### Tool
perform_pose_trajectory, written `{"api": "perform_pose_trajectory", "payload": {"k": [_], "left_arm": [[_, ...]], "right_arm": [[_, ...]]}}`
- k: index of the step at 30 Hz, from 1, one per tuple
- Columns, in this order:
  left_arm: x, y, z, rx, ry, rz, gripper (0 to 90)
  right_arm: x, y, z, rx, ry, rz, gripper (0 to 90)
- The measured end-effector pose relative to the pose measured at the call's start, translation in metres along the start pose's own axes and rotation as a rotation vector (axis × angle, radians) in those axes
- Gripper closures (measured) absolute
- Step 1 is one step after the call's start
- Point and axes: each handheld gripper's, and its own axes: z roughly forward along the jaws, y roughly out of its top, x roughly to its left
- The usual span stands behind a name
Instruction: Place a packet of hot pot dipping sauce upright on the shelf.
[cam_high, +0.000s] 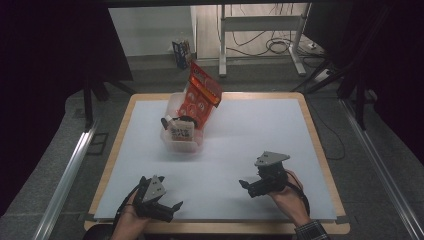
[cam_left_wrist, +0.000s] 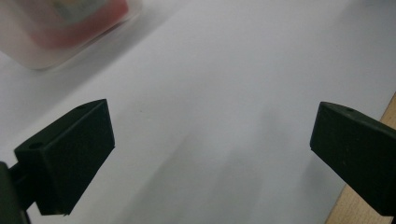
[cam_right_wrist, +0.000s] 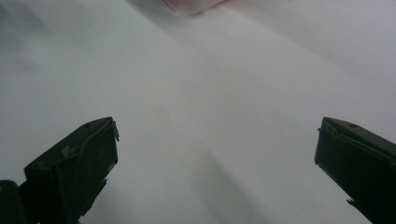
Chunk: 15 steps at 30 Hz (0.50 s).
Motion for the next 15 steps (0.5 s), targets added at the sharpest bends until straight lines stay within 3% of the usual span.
{"api": "perform_pose_trajectory", "payload": {"k": [15], "left_arm": [[0.0, 0.0, 0.001, 0.003, 0.002, -0.001, 0.0]], "right_arm": [[-0.005, -0.016, -0.018, -0.009, -0.051, 0.01, 0.0]]}}
